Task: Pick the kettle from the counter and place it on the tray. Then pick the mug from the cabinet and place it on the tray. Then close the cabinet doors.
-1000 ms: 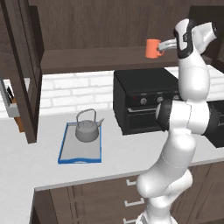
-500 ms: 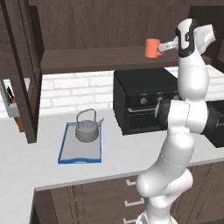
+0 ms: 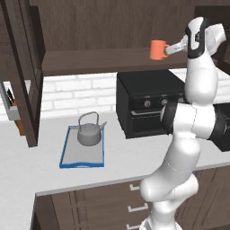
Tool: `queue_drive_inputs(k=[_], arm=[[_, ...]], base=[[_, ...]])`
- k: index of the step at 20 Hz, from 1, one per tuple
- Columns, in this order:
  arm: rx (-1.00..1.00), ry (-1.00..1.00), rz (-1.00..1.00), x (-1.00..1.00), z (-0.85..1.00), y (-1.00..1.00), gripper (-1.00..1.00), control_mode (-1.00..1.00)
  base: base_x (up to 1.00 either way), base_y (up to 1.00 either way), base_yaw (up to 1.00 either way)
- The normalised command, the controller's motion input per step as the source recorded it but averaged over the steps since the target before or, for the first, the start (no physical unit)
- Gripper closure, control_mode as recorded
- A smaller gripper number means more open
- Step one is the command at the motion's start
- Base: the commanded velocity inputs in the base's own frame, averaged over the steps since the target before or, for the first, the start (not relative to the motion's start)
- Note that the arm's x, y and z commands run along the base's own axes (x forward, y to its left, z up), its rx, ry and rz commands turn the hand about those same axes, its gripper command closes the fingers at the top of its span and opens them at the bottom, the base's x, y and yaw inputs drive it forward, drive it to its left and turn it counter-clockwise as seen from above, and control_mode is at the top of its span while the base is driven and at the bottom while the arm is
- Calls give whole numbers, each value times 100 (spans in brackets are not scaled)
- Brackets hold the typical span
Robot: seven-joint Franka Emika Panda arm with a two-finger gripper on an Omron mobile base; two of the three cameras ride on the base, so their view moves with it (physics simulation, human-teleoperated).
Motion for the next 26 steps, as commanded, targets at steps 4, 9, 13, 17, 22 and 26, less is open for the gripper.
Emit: queue_drive_inputs(k=[4, 9, 13, 17, 22, 26], arm=[[-2, -10, 3, -83, 0, 17, 100, -100], [-7, -23, 0, -100, -4, 41, 100, -100], [-11, -25, 0, -100, -10, 62, 100, -100], [-10, -20, 0, -100, -13, 67, 100, -100], [-8, -9, 0, -99, -13, 72, 100, -100], [-4, 0, 0, -84, -17, 72, 100, -100]], base=[[0, 0, 0], [0, 0, 0], [0, 0, 0], [0, 0, 0], [0, 0, 0], [0, 0, 0]])
